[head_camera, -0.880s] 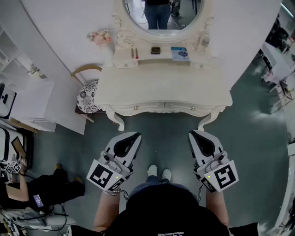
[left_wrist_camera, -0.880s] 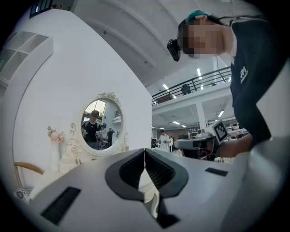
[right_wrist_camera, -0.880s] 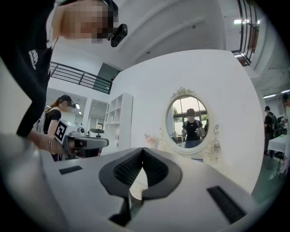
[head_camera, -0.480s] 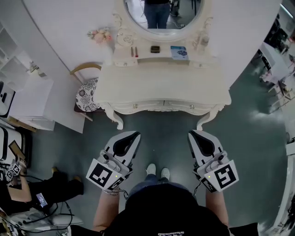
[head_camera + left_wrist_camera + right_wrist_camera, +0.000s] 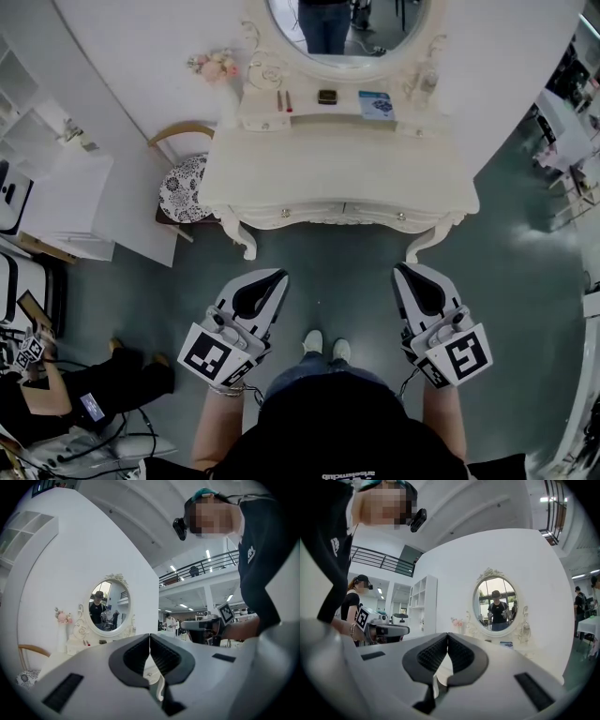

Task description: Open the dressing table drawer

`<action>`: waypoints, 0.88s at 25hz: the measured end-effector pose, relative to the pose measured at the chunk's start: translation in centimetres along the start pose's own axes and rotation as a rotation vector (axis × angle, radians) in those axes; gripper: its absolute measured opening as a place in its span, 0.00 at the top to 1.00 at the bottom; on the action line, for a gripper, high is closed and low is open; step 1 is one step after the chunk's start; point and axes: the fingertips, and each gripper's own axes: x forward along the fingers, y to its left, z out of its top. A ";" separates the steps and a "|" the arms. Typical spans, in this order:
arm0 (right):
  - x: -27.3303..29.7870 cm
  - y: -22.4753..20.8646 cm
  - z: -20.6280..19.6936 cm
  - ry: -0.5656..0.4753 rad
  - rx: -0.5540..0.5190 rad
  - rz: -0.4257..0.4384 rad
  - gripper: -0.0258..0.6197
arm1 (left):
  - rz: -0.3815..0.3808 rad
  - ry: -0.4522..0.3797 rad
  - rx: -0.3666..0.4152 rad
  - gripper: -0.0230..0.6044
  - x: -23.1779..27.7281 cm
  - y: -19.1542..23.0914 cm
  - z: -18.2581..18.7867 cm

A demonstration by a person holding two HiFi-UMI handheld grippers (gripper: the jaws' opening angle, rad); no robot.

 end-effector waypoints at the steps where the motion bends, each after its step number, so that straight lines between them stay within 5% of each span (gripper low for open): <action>1: 0.3 0.1 0.0 0.003 -0.006 -0.009 0.93 | -0.002 0.003 0.001 0.93 -0.2 0.4 -0.1; 11: 3.0 3.1 -0.2 0.035 -0.069 -0.016 0.93 | 0.010 0.027 -0.016 0.93 -2.4 4.1 -1.3; 22: 5.9 0.7 -1.4 0.065 -0.045 0.020 0.93 | 0.054 0.052 -0.040 0.93 -0.8 6.5 -2.8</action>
